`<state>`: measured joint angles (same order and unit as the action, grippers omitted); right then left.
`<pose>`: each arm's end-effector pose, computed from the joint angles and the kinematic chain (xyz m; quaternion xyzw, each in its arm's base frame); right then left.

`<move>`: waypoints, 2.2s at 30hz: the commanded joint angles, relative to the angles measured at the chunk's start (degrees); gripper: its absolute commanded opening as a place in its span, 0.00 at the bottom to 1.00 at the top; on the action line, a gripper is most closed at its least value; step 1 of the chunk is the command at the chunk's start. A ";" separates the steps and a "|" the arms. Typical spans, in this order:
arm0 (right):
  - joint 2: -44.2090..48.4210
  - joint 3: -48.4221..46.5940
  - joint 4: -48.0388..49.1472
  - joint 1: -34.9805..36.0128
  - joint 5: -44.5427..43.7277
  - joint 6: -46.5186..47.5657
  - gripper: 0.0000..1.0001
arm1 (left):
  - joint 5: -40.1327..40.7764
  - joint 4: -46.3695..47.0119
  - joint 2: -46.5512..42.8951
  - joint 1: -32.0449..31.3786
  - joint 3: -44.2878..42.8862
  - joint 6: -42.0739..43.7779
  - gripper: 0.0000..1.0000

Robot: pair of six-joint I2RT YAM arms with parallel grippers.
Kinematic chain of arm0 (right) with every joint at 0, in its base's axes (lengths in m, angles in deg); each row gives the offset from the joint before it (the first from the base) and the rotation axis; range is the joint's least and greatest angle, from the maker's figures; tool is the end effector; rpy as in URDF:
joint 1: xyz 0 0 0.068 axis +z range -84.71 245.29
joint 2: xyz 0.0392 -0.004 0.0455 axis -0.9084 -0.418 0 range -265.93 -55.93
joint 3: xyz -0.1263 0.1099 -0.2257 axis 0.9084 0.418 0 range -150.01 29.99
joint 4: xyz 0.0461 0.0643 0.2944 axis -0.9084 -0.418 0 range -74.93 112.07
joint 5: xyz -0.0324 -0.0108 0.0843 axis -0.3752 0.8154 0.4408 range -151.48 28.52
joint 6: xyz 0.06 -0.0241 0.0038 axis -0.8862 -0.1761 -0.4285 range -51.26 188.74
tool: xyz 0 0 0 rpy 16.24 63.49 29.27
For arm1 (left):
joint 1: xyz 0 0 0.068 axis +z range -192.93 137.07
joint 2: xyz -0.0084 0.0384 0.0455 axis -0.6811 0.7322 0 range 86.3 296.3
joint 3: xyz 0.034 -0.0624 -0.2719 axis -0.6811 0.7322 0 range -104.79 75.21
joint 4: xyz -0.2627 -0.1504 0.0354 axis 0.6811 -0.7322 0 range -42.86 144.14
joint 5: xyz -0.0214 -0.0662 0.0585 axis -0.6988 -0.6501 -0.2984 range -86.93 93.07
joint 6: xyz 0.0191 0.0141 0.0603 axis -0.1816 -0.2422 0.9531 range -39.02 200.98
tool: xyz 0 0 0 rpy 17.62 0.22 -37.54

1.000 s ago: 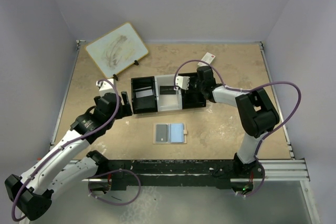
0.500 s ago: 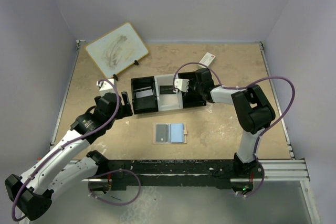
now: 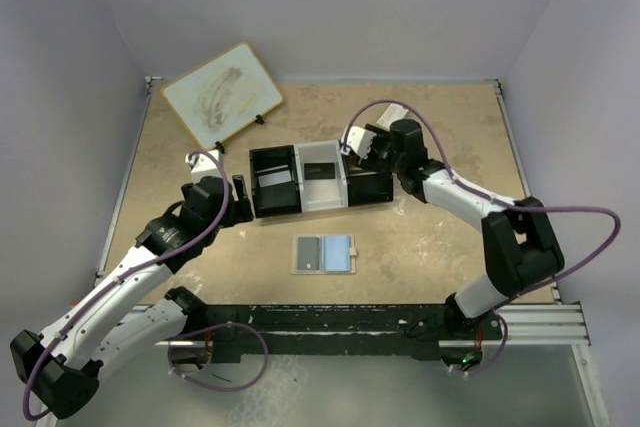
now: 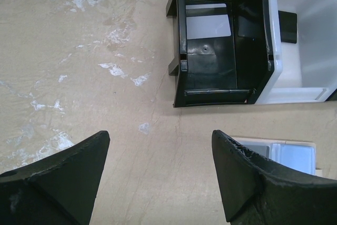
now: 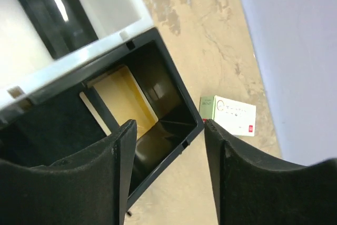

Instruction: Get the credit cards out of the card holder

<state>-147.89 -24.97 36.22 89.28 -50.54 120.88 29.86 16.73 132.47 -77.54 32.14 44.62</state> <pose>0.3722 0.1761 0.2107 -0.5529 0.6205 -0.0568 0.5533 0.1903 -0.1037 0.2768 -0.1104 0.8820 -0.0650 0.4536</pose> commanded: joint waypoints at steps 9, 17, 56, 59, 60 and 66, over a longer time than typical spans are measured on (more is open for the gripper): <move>16.79 6.76 -2.41 3.24 -2.47 -76.83 0.75 | 2.07 1.14 -1.34 0.26 -0.75 -0.20 0.76; 22.26 13.75 -12.30 28.84 -36.93 -99.23 0.81 | 5.86 -0.16 -2.03 0.25 -1.18 -1.11 0.75; -13.12 -8.51 -33.52 45.27 -42.04 -114.98 0.61 | 11.46 -2.73 -3.33 0.25 -1.74 -3.42 0.80; -12.79 -7.84 -32.40 45.28 -41.34 -114.91 0.56 | 10.48 -2.21 -3.20 0.25 -1.58 -2.90 0.80; -12.58 -7.46 -31.77 45.27 -41.04 -114.79 0.55 | 10.14 -2.15 -3.14 0.25 -1.58 -2.80 0.80; -12.94 -7.06 -30.33 45.18 -39.53 -114.19 0.46 | 7.49 -1.31 -3.07 0.27 -1.31 -2.59 0.80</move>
<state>-159.76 -32.49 6.01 134.39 -90.72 7.83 39.37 12.97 129.50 -77.54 32.11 41.41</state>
